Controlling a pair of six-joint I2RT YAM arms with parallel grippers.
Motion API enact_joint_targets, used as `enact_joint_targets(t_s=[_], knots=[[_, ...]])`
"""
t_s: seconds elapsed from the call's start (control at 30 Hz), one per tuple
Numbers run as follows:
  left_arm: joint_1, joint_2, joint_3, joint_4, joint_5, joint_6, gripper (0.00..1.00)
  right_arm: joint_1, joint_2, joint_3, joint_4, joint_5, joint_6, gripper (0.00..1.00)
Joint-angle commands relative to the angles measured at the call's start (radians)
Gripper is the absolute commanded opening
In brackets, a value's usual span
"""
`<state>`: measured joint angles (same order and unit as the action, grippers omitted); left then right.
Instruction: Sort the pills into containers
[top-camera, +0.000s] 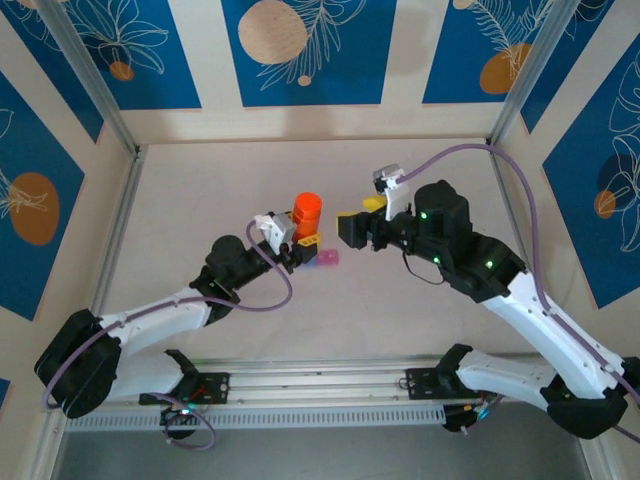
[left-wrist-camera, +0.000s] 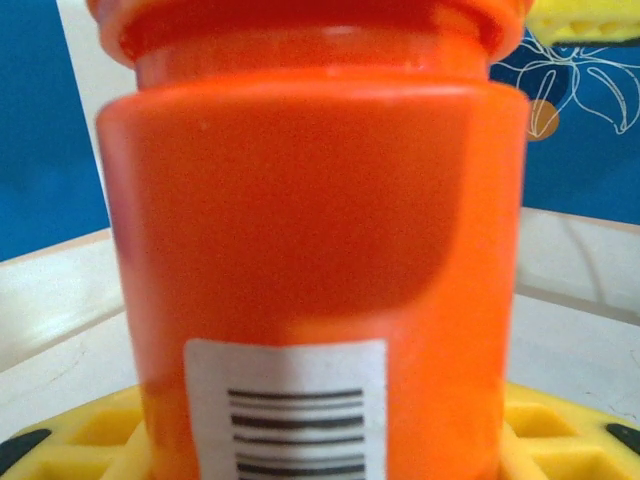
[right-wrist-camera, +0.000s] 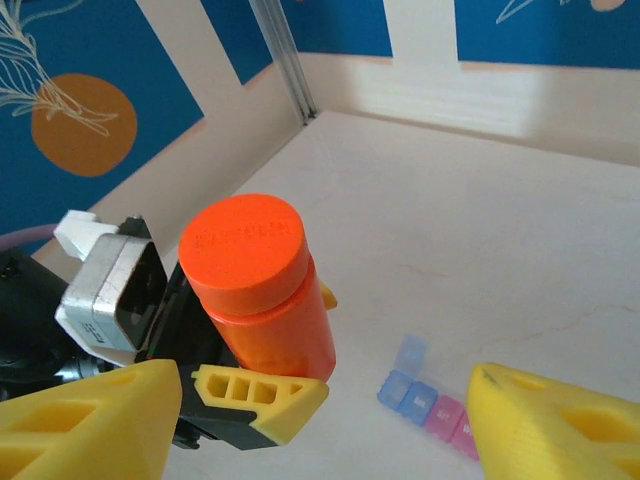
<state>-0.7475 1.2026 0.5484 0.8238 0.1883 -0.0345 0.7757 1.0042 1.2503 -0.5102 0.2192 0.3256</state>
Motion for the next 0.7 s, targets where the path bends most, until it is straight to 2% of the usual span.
enact_joint_targets(t_s=[0.0,0.23,0.43,0.67], knots=[[-0.012,-0.018,0.031,0.004,-0.029,-0.023,0.0,0.03,0.024,0.024,-0.006,0.057,0.016,0.75],[-0.022,-0.003,0.048,-0.006,-0.021,-0.03,0.0,0.073,0.09,0.058,0.009,0.055,-0.001,0.75],[-0.029,0.005,0.05,-0.007,-0.01,-0.031,0.0,0.076,0.131,0.089,0.013,-0.001,-0.007,0.8],[-0.035,0.01,0.059,-0.011,0.003,-0.031,0.0,0.076,0.17,0.123,0.006,0.012,-0.002,0.83]])
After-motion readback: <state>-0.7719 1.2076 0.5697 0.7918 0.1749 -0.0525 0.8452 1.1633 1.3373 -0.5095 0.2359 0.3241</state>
